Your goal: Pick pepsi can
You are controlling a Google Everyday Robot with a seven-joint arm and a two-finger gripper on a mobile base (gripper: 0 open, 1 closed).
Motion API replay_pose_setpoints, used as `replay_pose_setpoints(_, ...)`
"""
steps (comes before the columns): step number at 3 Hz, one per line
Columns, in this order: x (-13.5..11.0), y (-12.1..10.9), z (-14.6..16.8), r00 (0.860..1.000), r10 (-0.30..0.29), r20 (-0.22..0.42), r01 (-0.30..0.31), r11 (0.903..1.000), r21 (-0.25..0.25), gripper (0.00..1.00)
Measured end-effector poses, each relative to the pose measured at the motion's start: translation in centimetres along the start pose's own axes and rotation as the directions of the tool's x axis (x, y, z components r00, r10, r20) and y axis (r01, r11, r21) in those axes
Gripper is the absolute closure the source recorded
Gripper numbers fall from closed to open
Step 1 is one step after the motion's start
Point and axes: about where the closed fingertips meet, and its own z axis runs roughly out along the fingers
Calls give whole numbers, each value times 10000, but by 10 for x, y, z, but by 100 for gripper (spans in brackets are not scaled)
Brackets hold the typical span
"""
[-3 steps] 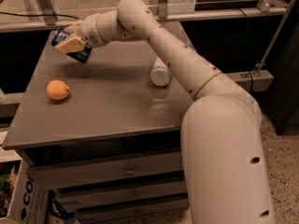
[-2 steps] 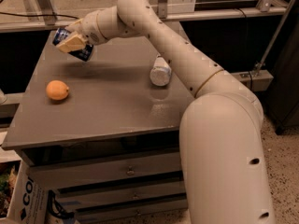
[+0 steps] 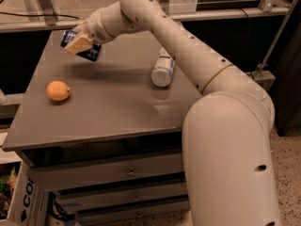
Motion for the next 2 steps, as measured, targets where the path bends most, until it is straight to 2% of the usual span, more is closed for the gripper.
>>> replay_pose_setpoints(2, 23, 7, -24, 9894, -24, -1451, 6, 9999, -124, 100)
